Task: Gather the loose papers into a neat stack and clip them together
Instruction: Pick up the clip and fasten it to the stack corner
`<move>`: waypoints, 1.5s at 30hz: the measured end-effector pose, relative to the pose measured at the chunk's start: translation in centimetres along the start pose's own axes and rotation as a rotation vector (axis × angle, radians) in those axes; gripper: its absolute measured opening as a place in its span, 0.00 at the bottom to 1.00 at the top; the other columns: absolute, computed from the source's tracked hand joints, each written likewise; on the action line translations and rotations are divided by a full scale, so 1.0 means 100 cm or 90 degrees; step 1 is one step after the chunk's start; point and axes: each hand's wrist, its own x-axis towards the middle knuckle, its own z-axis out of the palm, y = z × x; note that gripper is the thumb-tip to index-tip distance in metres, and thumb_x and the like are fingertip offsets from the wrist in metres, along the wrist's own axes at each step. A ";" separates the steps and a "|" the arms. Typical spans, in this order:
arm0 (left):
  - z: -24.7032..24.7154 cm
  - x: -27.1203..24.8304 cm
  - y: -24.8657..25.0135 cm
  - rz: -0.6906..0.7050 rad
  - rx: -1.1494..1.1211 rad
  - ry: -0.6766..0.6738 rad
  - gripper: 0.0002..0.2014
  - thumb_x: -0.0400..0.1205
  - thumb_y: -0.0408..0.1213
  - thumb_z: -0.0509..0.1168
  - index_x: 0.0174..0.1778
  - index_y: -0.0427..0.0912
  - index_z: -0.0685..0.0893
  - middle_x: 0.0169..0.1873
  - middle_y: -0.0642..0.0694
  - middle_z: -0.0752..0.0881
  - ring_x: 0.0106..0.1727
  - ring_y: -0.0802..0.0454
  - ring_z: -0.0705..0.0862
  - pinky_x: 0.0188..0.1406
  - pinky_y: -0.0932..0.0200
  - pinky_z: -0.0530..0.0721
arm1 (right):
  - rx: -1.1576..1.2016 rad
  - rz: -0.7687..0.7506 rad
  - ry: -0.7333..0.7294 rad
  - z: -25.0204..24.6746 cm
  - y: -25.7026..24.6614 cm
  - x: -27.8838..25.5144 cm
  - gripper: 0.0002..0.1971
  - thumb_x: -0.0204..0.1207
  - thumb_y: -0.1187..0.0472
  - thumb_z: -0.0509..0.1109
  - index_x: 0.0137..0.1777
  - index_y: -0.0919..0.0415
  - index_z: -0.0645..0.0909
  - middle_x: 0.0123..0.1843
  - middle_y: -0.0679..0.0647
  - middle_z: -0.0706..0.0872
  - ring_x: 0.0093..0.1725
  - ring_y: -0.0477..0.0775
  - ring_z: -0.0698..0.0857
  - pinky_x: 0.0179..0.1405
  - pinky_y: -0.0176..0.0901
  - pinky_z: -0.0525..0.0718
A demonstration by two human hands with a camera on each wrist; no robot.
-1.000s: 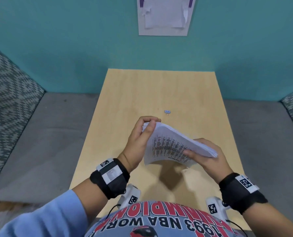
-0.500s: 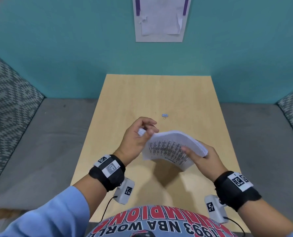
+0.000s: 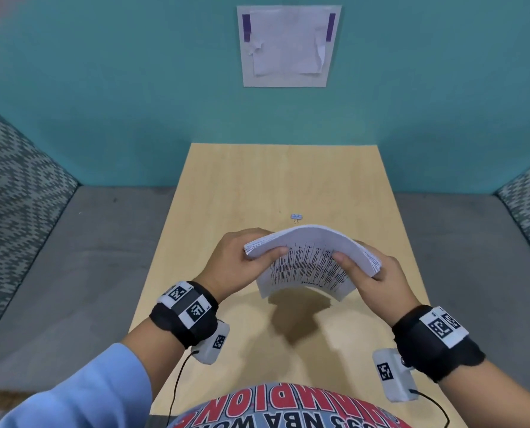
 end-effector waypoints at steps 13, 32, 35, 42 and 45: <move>0.033 -0.008 -0.035 -0.213 -0.089 -0.043 0.20 0.75 0.58 0.82 0.46 0.44 0.94 0.41 0.38 0.94 0.37 0.51 0.86 0.44 0.54 0.84 | 0.034 0.105 0.100 0.020 0.035 -0.001 0.03 0.80 0.53 0.79 0.45 0.43 0.92 0.46 0.46 0.97 0.46 0.45 0.93 0.52 0.48 0.89; -0.033 0.012 -0.014 -0.270 -0.221 -0.192 0.15 0.85 0.41 0.76 0.68 0.44 0.91 0.62 0.51 0.96 0.65 0.54 0.94 0.74 0.50 0.87 | 0.273 0.217 -0.118 0.001 0.023 0.047 0.13 0.83 0.65 0.72 0.66 0.66 0.89 0.60 0.62 0.96 0.54 0.60 0.95 0.47 0.49 0.95; -0.030 -0.001 -0.029 -0.300 -0.264 -0.144 0.17 0.88 0.42 0.72 0.72 0.45 0.89 0.65 0.52 0.95 0.68 0.53 0.93 0.72 0.51 0.87 | 0.276 0.231 -0.096 0.018 0.028 0.059 0.11 0.85 0.67 0.71 0.64 0.65 0.89 0.59 0.63 0.96 0.51 0.59 0.95 0.46 0.53 0.96; -0.034 -0.019 -0.077 -0.358 -0.206 -0.090 0.16 0.88 0.47 0.72 0.67 0.42 0.92 0.60 0.46 0.97 0.63 0.46 0.95 0.71 0.43 0.90 | 0.212 0.256 -0.121 0.067 0.047 0.089 0.08 0.85 0.65 0.73 0.59 0.63 0.91 0.56 0.63 0.96 0.48 0.59 0.94 0.53 0.61 0.93; -0.051 -0.015 -0.092 -0.374 -0.156 -0.063 0.18 0.88 0.49 0.72 0.60 0.37 0.93 0.57 0.36 0.96 0.59 0.38 0.95 0.64 0.44 0.91 | 0.114 0.200 -0.124 0.080 0.060 0.111 0.11 0.83 0.54 0.76 0.48 0.62 0.92 0.46 0.55 0.97 0.41 0.53 0.93 0.54 0.57 0.91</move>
